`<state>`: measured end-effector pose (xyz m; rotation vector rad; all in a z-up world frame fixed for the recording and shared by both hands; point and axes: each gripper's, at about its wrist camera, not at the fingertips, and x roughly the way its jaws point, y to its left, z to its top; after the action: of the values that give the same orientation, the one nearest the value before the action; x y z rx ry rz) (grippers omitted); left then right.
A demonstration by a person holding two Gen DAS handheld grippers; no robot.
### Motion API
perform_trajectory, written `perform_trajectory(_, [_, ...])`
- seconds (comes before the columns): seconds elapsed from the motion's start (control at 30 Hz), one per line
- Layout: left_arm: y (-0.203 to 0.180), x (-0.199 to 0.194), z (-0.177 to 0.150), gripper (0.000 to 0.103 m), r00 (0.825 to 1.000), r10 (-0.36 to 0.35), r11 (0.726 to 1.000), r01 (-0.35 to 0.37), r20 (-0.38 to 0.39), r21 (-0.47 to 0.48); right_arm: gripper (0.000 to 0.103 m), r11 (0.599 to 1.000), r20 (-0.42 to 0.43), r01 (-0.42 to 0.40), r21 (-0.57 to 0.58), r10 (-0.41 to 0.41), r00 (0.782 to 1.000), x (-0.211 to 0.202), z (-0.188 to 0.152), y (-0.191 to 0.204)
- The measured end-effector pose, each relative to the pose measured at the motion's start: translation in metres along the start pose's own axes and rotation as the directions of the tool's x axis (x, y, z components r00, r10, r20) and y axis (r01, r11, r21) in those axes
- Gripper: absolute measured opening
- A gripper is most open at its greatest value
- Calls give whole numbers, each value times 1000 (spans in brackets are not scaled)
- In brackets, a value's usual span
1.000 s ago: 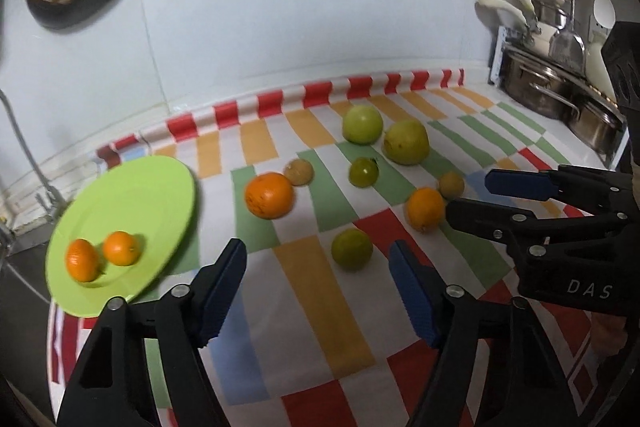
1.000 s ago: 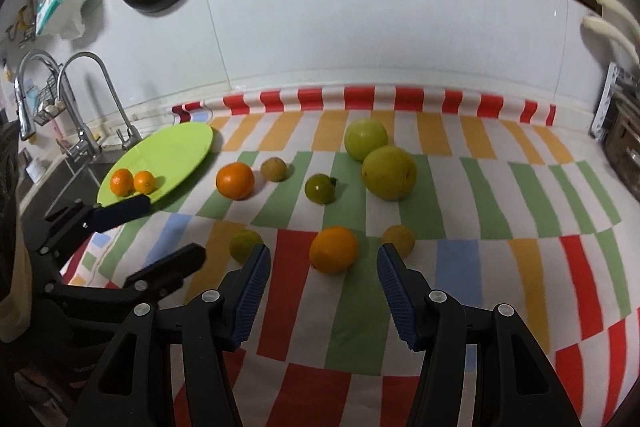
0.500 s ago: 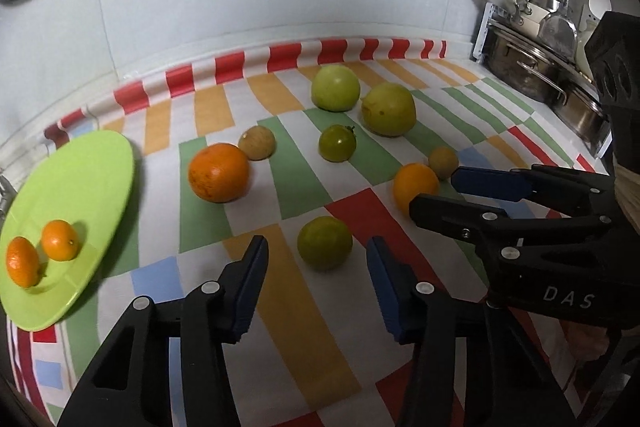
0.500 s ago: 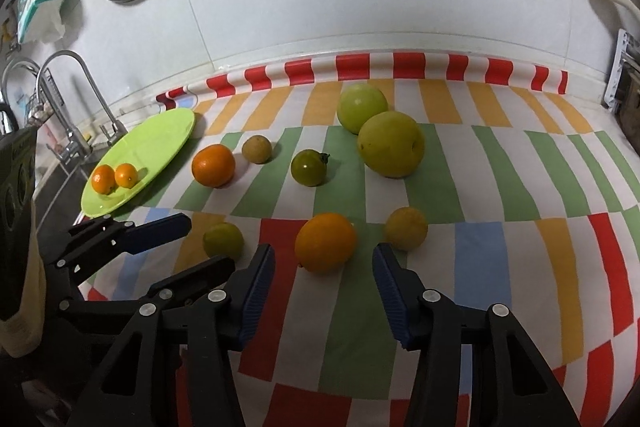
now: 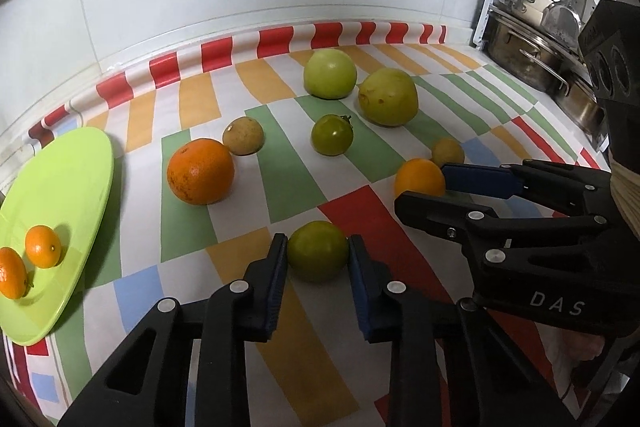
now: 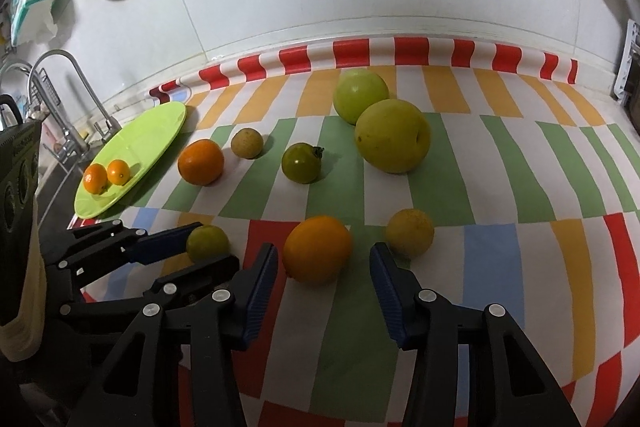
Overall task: Organize fruits
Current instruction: 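Grasp a green lime with the left tool while the right tool grasps an orange, then carry both fruits over the green plate and open both tools to release them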
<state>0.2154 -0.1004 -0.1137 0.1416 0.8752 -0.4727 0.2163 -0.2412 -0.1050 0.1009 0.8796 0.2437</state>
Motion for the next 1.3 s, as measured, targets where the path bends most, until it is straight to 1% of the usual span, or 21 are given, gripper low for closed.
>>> perform_trajectory(0.03, [1, 0, 0, 30, 1000, 1, 1000, -1, -2, -3, 49, 1000, -1, -2, 1, 2, 1000, 1, 1, 0])
perform_trajectory(0.1, [4, -3, 0, 30, 1000, 8, 1000, -8, 4, -16, 46, 1000, -5, -3, -3, 3, 1000, 3, 1, 1])
perform_trajectory(0.23, [14, -9, 0, 30, 999, 37, 998, -37, 15, -48, 45, 1000, -15, 4, -15, -5, 1000, 6, 3, 2])
perform_trajectory(0.33, [19, -11, -1, 30, 999, 51, 997, -50, 13, -67, 38, 1000, -18, 8, -28, -9, 1000, 9, 3, 4])
perform_trajectory(0.47, [22, -15, -3, 30, 998, 59, 995, -58, 11, -85, 38, 999, -19, 9, -37, -10, 1000, 8, 4, 8])
perform_trajectory(0.6, [23, -24, -5, 30, 997, 68, 994, -66, 28, -92, 38, 999, -9, 6, -49, -6, 1000, 2, 4, 13])
perform_trajectory(0.97, [31, -67, -11, 30, 990, 103, 988, -92, 95, -121, 38, 996, 48, -13, -91, 18, 999, -29, 8, 41])
perform_trajectory(1.13, [37, -89, -16, 30, 983, 128, 983, -108, 132, -148, 38, 993, 85, -27, -115, 37, 996, -43, 11, 60])
perform_trajectory(1.3, [48, -112, -22, 30, 970, 175, 974, -146, 168, -171, 38, 987, 119, -45, -154, 64, 991, -56, 15, 83])
